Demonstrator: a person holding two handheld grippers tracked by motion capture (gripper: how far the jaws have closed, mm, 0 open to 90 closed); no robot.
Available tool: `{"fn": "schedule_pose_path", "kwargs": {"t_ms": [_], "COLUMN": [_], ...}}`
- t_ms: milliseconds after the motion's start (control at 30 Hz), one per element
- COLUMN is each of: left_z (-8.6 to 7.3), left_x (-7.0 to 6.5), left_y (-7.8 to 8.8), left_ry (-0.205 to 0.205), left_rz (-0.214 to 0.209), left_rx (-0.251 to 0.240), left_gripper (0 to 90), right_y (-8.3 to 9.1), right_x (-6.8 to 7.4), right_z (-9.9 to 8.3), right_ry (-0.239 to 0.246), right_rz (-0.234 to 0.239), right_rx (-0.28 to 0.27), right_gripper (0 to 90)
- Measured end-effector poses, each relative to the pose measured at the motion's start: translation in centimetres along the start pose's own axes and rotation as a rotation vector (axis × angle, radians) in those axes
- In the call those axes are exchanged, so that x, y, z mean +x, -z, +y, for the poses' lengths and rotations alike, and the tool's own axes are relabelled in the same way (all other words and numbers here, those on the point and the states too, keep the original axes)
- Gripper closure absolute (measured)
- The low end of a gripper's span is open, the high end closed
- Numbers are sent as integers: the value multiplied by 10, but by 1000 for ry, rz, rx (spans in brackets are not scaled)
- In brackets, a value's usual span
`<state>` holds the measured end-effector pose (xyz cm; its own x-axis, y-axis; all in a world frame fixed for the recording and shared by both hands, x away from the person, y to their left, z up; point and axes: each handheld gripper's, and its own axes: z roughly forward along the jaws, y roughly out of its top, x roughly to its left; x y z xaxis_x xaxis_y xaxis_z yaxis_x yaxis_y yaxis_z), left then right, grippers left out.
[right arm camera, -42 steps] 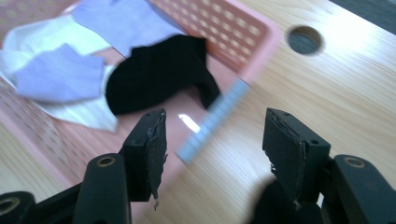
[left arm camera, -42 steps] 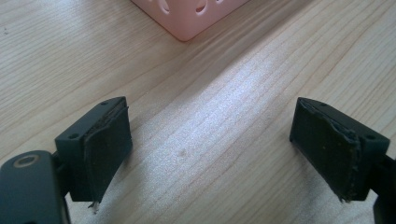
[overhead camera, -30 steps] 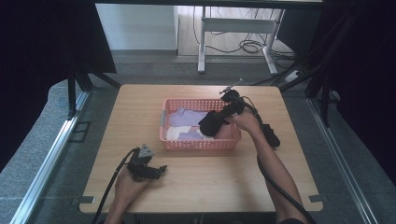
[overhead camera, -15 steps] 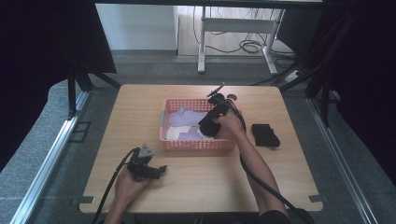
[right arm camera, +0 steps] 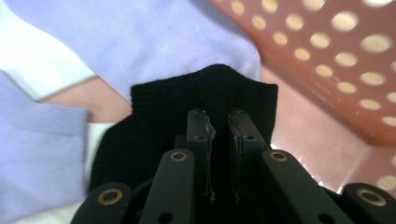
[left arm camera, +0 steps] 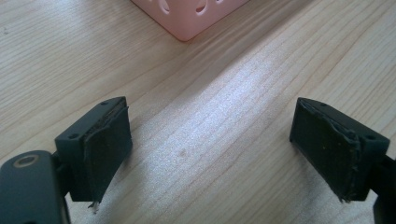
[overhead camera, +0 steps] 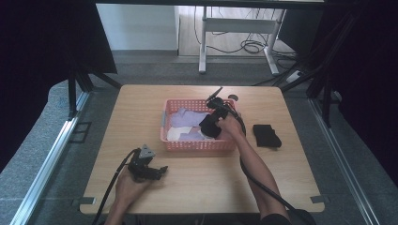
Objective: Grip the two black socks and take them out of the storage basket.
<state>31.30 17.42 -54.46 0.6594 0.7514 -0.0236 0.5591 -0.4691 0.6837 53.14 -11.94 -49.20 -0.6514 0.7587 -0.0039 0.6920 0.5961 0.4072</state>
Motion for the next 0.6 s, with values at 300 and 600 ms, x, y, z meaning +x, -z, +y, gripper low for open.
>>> {"fn": "schedule_pose_path", "kwargs": {"t_ms": [300,600], "left_z": [0,0], "left_x": [0,0], "left_y": [0,0], "left_ry": [0,-1], "left_rz": [0,0], "left_rx": [0,0], "left_gripper": [125,125], "right_y": [36,72], "right_x": [-1,4], "right_z": [2,7], "right_ry": [5,38], "right_rz": [50,77], "right_rx": [-101,-191], "right_gripper": [803,797]}}
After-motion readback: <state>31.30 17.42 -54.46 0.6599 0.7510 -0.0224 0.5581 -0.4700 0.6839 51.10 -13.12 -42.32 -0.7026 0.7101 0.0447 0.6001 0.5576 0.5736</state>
